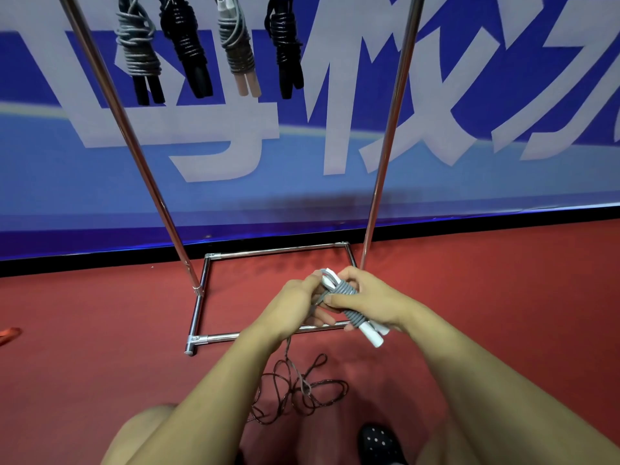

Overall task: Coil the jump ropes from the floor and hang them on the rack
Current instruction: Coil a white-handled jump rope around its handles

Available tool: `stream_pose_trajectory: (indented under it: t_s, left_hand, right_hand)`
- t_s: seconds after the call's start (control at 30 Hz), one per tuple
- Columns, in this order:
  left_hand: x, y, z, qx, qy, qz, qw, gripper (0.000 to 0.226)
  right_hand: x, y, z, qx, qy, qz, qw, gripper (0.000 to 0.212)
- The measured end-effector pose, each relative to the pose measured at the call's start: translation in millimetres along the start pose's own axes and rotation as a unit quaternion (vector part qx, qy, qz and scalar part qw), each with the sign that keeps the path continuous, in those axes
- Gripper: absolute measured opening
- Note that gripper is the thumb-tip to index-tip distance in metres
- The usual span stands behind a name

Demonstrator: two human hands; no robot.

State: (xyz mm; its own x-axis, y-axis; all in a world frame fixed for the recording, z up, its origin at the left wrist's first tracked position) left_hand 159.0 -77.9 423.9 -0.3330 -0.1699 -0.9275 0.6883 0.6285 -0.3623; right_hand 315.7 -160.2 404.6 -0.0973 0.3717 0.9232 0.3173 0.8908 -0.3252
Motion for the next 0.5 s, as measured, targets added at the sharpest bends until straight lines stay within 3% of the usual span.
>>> stream_pose_trajectory:
  t_s: [0.07, 0.17, 0.27, 0.4, 0.5]
  left_hand:
    - [0.6, -2.4, 1.1, 0.013, 0.001, -0.019, 1.0, 0.054]
    - [1.7, -6.1, 1.7, 0.018, 0.009, -0.044, 0.999, 0.056]
    - [3.4, -5.5, -0.2, 0.026, 0.03, -0.089, 0.995, 0.06]
    - [4.5, -8.2, 1.1, 0.108, 0.057, -0.144, 0.982, 0.069]
    - [3.3, -10.4, 6.1, 0.145, 0.023, -0.136, 0.98, 0.057]
  right_hand:
    - [-0.2, -3.4, 1.4, 0.035, -0.039, 0.031, 0.998, 0.033]
    - [-0.1, -1.7, -1.3, 0.039, -0.08, 0.002, 0.996, 0.032]
    - [0.7, 3.1, -6.5, -0.028, -0.074, -0.056, 0.995, 0.017]
    - [0.7, 6.8, -11.1, -0.103, -0.015, -0.078, 0.992, 0.013]
    - [-0.1, 6.8, -19.6, -0.158, 0.049, -0.063, 0.984, 0.01]
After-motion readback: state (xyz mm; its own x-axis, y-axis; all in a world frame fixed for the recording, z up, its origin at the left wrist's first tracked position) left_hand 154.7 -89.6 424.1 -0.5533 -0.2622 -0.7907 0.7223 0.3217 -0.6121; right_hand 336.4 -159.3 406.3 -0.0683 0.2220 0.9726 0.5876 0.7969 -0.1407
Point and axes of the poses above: each hand's wrist, its own y-axis towards the middle knuckle, its own z-axis out of the palm, x = y × z, the point moved 1 cm from there along y, towards the middle knuckle, and after that the axes turned 5 degrees about -x, right-handed, at the moved point
